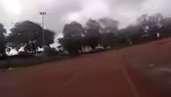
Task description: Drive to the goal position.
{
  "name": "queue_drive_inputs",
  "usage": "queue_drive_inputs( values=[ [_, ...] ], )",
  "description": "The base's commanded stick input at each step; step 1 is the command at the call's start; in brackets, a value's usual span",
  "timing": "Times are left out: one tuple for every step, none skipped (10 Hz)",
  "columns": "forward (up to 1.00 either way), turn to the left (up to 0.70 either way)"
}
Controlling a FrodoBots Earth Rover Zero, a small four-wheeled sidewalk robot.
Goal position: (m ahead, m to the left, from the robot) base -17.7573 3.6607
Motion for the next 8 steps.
queue_drive_inputs(
  values=[
    [0.50, 0.52],
    [0.50, 0.52],
    [0.50, 0.52],
    [0.50, 0.52],
    [0.50, 0.52],
    [0.50, 0.52],
    [0.50, 0.52],
    [0.50, 0.52]
  ],
)
